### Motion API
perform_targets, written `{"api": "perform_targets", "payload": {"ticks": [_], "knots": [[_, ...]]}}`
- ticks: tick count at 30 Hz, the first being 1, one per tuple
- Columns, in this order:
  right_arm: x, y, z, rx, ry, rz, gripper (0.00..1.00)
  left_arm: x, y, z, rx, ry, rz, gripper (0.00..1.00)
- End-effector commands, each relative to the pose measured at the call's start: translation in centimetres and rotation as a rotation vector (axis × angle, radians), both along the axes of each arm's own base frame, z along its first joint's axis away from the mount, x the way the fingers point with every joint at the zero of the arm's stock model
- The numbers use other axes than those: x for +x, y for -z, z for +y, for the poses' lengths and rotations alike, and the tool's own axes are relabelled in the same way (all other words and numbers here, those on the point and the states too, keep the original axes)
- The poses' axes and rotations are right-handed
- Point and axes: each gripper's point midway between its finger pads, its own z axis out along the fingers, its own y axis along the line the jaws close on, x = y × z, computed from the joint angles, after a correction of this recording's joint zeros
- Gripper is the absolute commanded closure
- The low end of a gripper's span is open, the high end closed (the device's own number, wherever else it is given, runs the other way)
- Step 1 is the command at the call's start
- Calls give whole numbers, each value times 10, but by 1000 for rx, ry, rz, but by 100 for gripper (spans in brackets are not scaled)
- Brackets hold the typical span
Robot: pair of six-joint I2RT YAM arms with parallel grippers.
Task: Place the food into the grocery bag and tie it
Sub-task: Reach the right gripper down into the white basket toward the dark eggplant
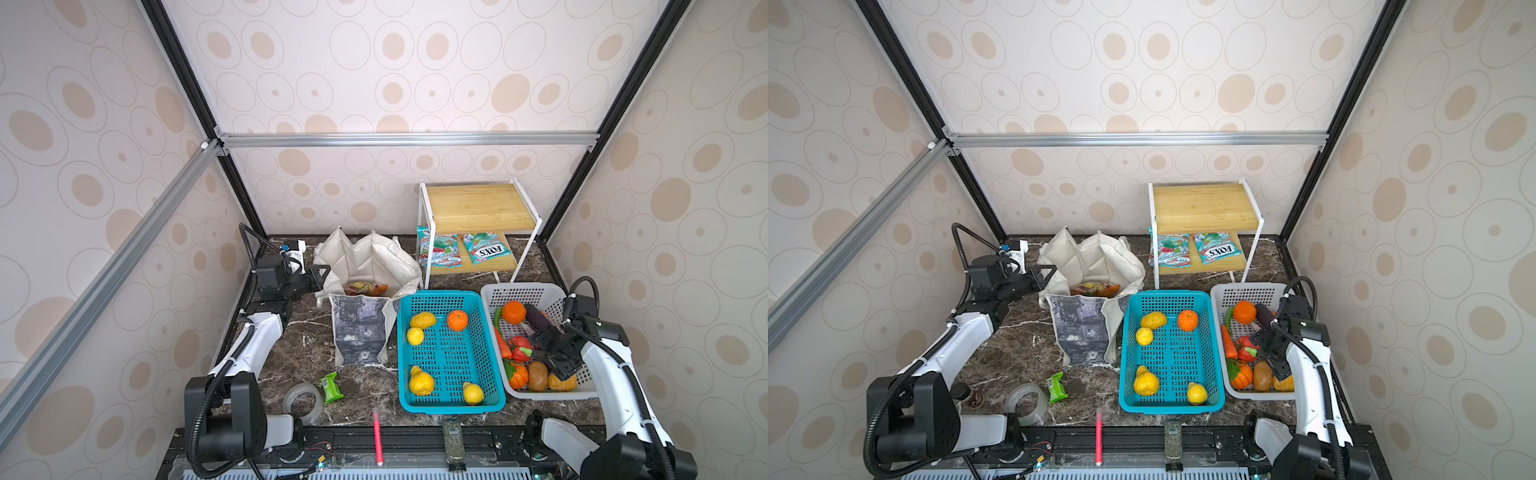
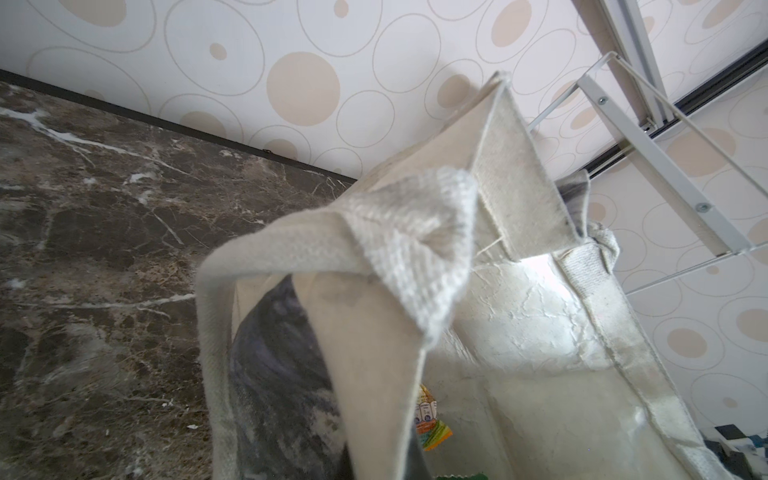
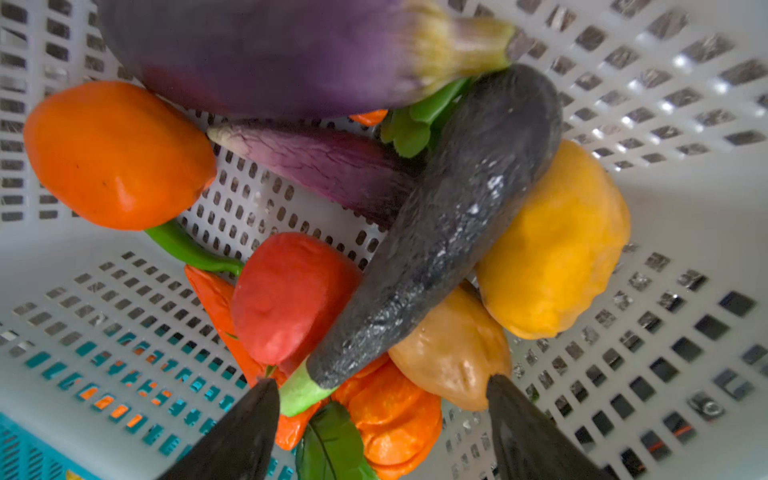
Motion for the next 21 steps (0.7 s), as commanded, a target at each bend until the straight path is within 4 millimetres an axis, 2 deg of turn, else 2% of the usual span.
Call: {"api": "perform_targets", "payload": {"ticks": [1,3,5,11,16,21], "knots": [[1,6,-12,-6,83,-2,21,-3,-21,-8,-33,42,-66,100],[-1,11,-17,11,129,10,29,-3,-21,-8,-36,45,-67,100],[0,14,-18,40,151,13,32,-3,-21,-9,-41,47,-64,100],[4,22,-18,64,179,-5,32,-4,-25,-11,-59,58,-75,100],[5,36,-10,124,195,12,31,-4,-25,-12,-70,62,-75,100],[4,46,-13,117,207,33,32,-4,-25,-12,-66,61,-75,100]]}}
